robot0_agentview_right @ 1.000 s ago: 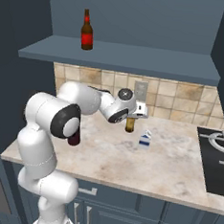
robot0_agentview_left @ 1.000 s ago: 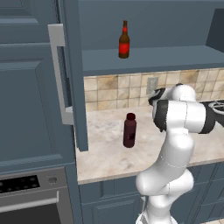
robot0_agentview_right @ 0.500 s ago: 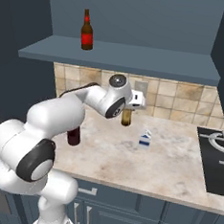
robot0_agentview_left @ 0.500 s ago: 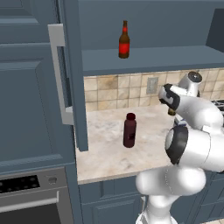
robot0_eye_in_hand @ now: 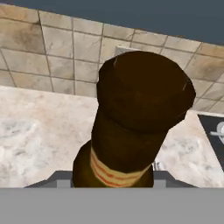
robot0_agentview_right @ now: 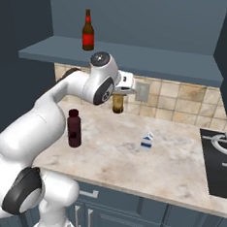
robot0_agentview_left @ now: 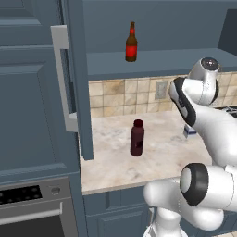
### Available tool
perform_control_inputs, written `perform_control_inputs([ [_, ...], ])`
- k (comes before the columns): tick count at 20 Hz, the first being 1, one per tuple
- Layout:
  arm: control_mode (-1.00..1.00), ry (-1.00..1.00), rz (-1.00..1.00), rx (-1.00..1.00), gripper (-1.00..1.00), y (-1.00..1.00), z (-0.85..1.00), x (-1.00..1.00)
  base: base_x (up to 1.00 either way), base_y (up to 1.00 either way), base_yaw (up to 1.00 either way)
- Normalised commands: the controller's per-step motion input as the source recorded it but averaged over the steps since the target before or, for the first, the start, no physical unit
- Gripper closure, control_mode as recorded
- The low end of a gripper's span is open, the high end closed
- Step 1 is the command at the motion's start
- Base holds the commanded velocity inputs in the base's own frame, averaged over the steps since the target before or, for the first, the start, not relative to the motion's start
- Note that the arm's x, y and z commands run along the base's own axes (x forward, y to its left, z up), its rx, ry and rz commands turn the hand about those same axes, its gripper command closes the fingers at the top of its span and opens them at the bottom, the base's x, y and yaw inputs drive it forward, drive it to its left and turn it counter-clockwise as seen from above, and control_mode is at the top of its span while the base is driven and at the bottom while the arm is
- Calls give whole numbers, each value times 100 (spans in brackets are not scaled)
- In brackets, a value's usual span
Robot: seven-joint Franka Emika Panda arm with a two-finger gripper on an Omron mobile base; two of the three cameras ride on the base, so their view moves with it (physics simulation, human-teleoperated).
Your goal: Sort all alcoholic drinks to one cabinet, and non-alcoholic drinks to the other.
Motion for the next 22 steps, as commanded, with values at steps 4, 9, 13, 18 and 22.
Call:
perform_control_inputs([
  [4, -100, -2, 0, 0, 100, 29, 87, -4, 0, 0, 0],
  [9, -100, -3, 0, 0, 100, 20, 75, 0, 0, 0, 0],
  [13, -100, -3, 0, 0, 100, 4, 54, 3, 0, 0, 0],
  [18, -100, -13, 0, 0, 100, 0, 16, 16, 0, 0, 0],
  [22, -100, -20, 0, 0, 100, 0, 8, 19, 0, 0, 0],
])
